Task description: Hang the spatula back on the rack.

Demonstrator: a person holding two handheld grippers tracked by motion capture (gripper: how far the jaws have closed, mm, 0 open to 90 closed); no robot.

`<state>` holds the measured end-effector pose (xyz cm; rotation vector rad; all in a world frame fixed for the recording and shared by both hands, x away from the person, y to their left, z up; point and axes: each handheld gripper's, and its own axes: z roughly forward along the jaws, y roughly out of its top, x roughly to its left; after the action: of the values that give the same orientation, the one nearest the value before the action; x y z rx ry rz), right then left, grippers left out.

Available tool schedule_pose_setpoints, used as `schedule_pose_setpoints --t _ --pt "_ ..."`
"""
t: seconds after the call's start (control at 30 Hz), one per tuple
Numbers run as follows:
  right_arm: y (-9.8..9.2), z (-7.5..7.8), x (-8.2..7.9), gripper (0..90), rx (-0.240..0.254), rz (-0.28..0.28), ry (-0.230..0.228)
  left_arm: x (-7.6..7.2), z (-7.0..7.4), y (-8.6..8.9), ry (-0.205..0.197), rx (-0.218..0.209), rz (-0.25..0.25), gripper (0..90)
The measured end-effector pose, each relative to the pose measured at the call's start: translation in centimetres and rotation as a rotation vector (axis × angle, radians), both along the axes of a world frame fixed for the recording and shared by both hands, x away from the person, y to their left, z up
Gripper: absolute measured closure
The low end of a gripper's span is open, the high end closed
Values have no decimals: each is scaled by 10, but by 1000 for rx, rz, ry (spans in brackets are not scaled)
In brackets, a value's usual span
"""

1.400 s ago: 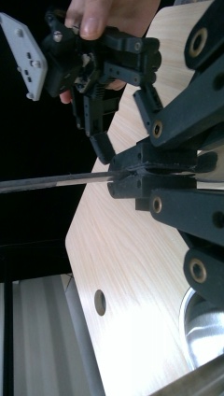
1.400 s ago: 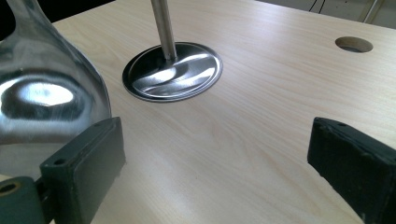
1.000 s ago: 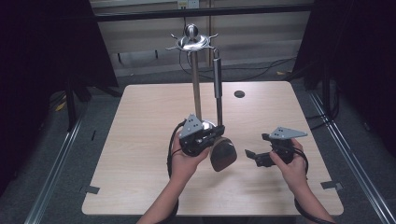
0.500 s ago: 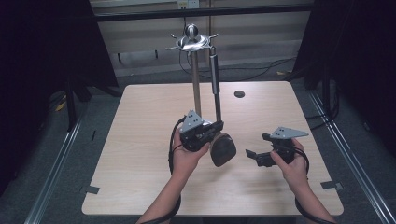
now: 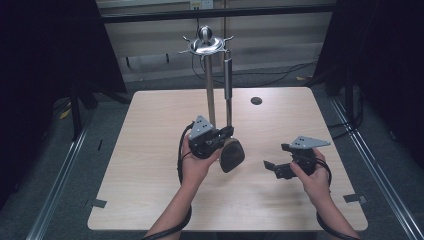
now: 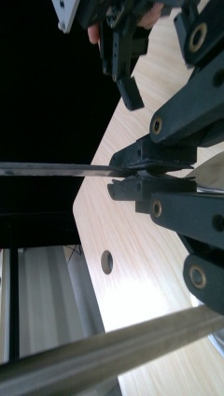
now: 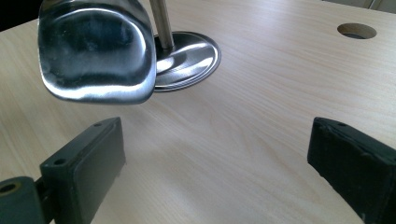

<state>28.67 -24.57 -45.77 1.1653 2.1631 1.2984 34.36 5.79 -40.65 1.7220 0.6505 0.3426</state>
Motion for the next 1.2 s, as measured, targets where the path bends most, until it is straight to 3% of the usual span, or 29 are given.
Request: schedule_pose_setpoints --t 0.43,1.2 --pt "-1 1 -1 35 2 2 1 13 -1 -1 -8 10 27 841" --pt "-4 3 -1 36 14 3 2 19 0 -1 -14 -12 40 782"
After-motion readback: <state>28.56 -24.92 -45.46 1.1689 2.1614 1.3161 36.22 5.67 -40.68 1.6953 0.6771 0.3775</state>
